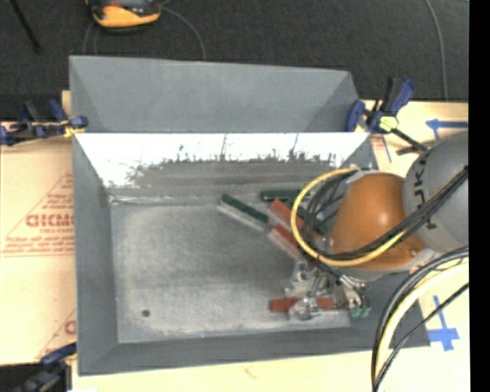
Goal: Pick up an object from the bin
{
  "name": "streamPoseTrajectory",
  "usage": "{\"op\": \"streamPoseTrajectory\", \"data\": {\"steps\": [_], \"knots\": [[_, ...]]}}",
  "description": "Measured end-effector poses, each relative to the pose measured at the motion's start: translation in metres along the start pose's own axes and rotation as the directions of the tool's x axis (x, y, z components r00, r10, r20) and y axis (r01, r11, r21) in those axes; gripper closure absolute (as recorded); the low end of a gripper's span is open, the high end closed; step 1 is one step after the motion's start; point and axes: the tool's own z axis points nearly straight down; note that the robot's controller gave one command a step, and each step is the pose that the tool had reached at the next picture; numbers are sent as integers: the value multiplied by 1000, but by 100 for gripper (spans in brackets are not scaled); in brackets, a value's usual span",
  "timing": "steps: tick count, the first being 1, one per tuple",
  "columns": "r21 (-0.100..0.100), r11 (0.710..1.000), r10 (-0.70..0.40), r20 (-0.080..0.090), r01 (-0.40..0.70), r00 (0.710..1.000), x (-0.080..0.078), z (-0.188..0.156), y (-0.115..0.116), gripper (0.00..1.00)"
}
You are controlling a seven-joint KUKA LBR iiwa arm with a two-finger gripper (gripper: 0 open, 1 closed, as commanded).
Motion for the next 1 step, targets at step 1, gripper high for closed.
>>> {"op": "streamPoseTrajectory", "data": {"steps": [1], "knots": [[1,996,-89,15,89,996,-20,-124,3,100]]}}
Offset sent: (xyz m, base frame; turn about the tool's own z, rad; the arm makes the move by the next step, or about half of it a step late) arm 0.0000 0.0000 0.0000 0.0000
